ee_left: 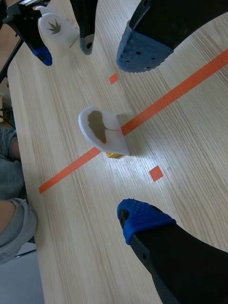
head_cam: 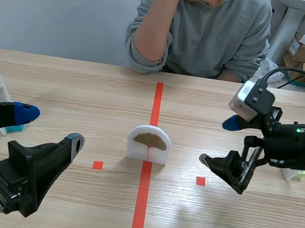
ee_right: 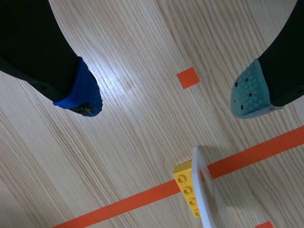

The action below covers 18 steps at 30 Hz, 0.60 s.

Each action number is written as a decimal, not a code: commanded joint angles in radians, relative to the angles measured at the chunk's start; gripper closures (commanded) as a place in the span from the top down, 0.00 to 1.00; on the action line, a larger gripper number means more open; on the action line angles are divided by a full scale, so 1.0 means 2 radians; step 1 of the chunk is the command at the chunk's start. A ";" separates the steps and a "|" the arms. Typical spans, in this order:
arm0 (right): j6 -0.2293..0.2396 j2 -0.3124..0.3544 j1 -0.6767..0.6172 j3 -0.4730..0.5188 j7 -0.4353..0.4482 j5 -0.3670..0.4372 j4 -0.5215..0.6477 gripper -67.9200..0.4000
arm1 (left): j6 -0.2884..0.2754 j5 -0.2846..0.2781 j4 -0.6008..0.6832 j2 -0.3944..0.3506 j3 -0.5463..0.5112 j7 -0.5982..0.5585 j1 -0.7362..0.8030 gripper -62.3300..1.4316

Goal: Do the leaf sorting experiment

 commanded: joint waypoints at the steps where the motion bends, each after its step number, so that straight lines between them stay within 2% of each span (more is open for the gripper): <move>1: 0.000 -0.005 0.022 -0.005 0.016 -0.007 -0.004 0.81 | -0.001 -0.002 0.010 0.007 0.000 -0.009 0.004 0.91; 7: 0.000 -0.037 0.079 -0.051 0.042 -0.028 -0.057 0.81 | -0.001 -0.002 0.010 0.010 0.000 -0.009 0.004 0.91; 18: -0.002 -0.106 0.150 -0.122 0.055 -0.041 -0.148 0.81 | -0.001 -0.002 0.010 0.010 0.000 -0.009 0.004 0.91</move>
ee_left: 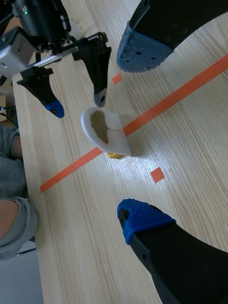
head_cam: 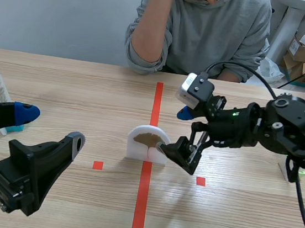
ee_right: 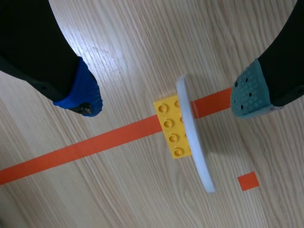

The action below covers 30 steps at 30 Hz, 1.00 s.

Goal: Do the leaf sorting experiment

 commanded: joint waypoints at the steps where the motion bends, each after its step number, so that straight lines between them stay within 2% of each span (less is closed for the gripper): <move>1: -0.002 -0.008 0.014 -0.002 0.008 -0.003 -0.007 0.81 | -0.001 -0.002 0.010 0.003 0.000 -0.009 0.004 0.91; 3: -0.004 -0.021 0.019 -0.010 0.011 -0.011 -0.022 0.81 | -0.001 -0.002 0.010 0.003 0.000 -0.009 0.004 0.91; 6: -0.022 -0.037 0.020 -0.020 0.023 -0.024 -0.039 0.81 | -0.001 -0.002 0.010 0.003 0.000 -0.009 0.004 0.91; 11: -0.037 -0.062 0.020 -0.031 0.039 -0.047 -0.065 0.81 | -0.001 -0.002 0.010 0.002 0.000 -0.009 0.004 0.91; 17: -0.042 -0.084 0.020 -0.031 0.049 -0.051 -0.089 0.81 | -0.001 -0.002 0.010 0.002 0.000 -0.009 0.004 0.91; 23: -0.042 -0.087 0.020 -0.031 0.050 -0.051 -0.090 0.81 | -0.001 -0.002 0.010 0.002 0.000 -0.009 0.004 0.91; 25: -0.042 -0.087 0.020 -0.031 0.050 -0.051 -0.090 0.77 | -0.001 -0.002 0.010 0.002 0.000 -0.009 0.004 0.91; 30: -0.042 -0.087 0.020 -0.031 0.044 -0.051 -0.090 0.53 | -0.001 -0.002 0.010 0.002 0.000 -0.009 0.004 0.91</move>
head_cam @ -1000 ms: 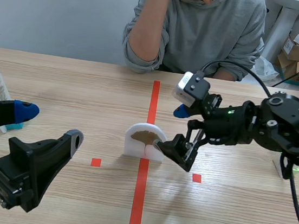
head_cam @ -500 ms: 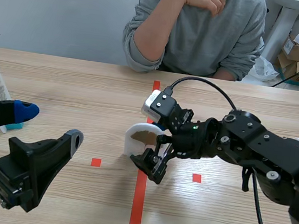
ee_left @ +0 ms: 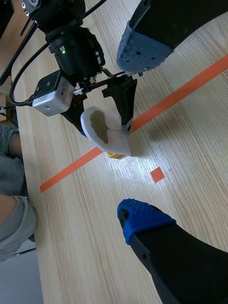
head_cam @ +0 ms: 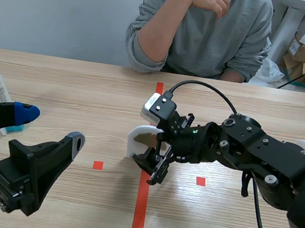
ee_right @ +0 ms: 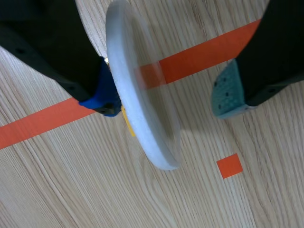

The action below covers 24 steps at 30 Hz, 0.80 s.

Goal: Do the leaf sorting experiment

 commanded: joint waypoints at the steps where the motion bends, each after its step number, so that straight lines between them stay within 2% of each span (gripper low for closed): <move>1: 0.000 0.001 0.010 0.000 0.003 0.004 0.008 0.50 | -0.001 -0.002 0.010 0.002 0.000 -0.009 0.004 0.91; 7: 0.000 0.001 0.010 0.000 -0.002 0.004 0.008 0.39 | -0.001 -0.002 0.010 0.002 0.000 -0.009 0.004 0.91; 12: 0.000 0.001 0.010 0.000 -0.002 0.004 0.008 0.18 | -0.001 -0.002 0.010 0.002 0.000 -0.009 0.004 0.91; 17: 0.000 0.001 0.010 0.000 -0.004 0.004 0.008 0.03 | -0.001 -0.002 0.010 0.002 0.000 -0.009 0.004 0.91; 24: 0.000 0.002 0.010 0.001 -0.004 0.004 0.012 0.02 | -0.001 -0.002 0.010 0.002 0.000 -0.009 0.004 0.91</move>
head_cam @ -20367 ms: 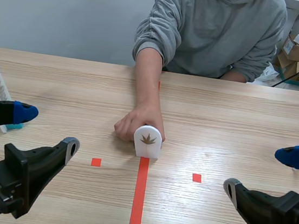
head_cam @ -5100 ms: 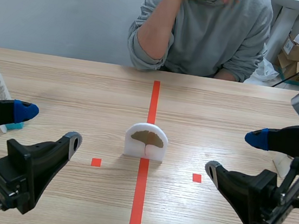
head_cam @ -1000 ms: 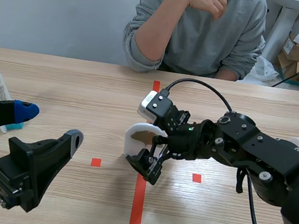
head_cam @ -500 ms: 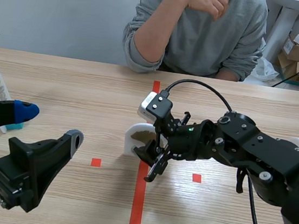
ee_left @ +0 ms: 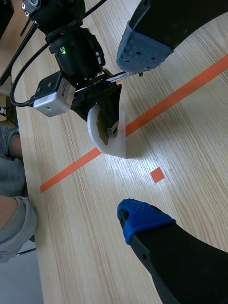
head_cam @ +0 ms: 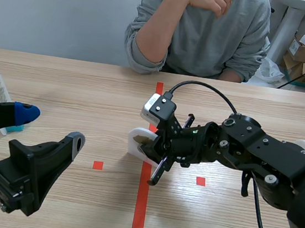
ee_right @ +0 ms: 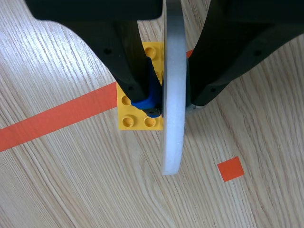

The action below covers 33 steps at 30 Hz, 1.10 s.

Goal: Do the leaf sorting experiment

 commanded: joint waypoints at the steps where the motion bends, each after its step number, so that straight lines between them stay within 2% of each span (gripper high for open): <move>1: 0.000 0.002 0.010 0.002 0.002 0.004 0.016 0.02 | -0.001 -0.002 0.010 0.002 0.000 -0.009 0.004 0.91; 6: 0.000 0.004 0.000 0.021 -0.015 0.009 0.045 0.02 | -0.001 -0.002 0.010 0.002 0.000 -0.009 0.004 0.91; 9: -0.013 0.004 -0.013 0.049 -0.027 0.020 0.059 0.02 | -0.001 -0.002 0.010 0.002 0.000 -0.009 0.004 0.91; 16: -0.040 0.011 -0.053 0.143 -0.034 0.062 0.074 0.02 | -0.001 -0.002 0.010 0.002 0.000 -0.009 0.004 0.91; 26: -0.053 0.049 -0.101 0.290 -0.035 0.119 0.078 0.02 | -0.001 -0.002 0.010 0.002 0.000 -0.009 0.004 0.91; 33: -0.063 0.064 -0.133 0.369 -0.040 0.156 0.078 0.02 | -0.001 -0.002 0.010 0.002 0.000 -0.009 0.004 0.91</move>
